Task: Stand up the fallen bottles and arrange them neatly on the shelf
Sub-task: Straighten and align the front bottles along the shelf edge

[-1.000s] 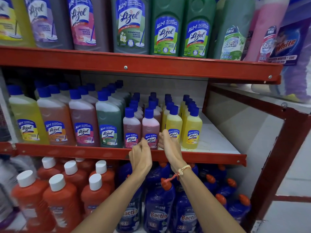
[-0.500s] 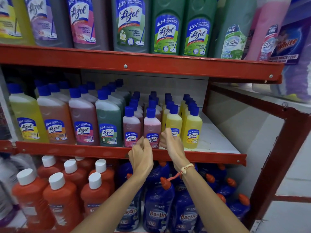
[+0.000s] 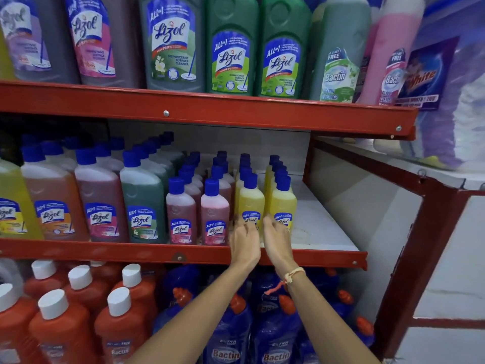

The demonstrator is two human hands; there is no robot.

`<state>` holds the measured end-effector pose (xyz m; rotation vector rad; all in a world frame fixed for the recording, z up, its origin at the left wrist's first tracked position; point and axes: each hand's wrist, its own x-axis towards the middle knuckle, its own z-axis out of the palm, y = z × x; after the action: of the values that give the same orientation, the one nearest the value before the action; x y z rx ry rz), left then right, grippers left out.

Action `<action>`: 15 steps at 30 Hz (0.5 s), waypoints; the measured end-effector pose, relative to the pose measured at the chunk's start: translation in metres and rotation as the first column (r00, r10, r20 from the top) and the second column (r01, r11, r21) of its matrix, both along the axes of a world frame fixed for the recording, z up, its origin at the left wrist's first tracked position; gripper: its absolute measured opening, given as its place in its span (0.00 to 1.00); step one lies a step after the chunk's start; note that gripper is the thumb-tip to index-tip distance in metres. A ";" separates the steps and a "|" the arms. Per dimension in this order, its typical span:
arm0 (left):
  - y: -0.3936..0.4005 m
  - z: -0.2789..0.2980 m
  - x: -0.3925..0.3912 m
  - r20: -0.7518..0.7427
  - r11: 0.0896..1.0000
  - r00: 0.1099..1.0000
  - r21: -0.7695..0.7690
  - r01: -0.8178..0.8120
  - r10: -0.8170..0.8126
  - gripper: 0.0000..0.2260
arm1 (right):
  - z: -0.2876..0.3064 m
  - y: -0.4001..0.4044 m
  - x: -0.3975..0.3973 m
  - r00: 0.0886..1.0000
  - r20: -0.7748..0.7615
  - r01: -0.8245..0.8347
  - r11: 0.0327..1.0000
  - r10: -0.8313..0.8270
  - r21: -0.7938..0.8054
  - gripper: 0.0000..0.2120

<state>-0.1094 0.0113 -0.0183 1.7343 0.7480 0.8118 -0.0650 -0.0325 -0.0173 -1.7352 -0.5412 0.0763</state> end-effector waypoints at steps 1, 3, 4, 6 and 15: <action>0.001 0.000 0.002 -0.003 1.000 1.000 -0.009 -0.014 0.014 0.21 | 0.000 0.002 0.000 1.000 -0.005 0.007 1.000 -0.007 -0.009 0.13; 0.004 -0.002 0.004 0.000 0.999 1.000 -0.025 -0.029 0.029 0.20 | 0.000 0.005 0.001 1.000 -0.009 0.017 1.000 -0.017 -0.019 0.15; 0.006 -0.003 0.005 0.002 0.999 0.999 -0.032 -0.033 0.033 0.20 | 0.001 0.005 0.003 1.000 -0.009 0.011 1.000 -0.011 -0.015 0.15; 0.009 -0.005 0.004 0.019 0.998 0.999 -0.057 -0.035 0.037 0.19 | 0.000 0.005 0.004 1.000 -0.015 0.000 1.000 0.000 -0.015 0.16; 0.008 -0.010 -0.010 0.044 0.994 0.998 -0.104 -0.042 0.047 0.19 | 0.000 -0.009 0.001 0.989 -0.120 -0.071 0.994 0.081 0.086 0.17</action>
<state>-0.1193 0.0191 -0.0281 1.6066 0.7866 0.8264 -0.0638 -0.0415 -0.0177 -1.6184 -0.5124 0.2112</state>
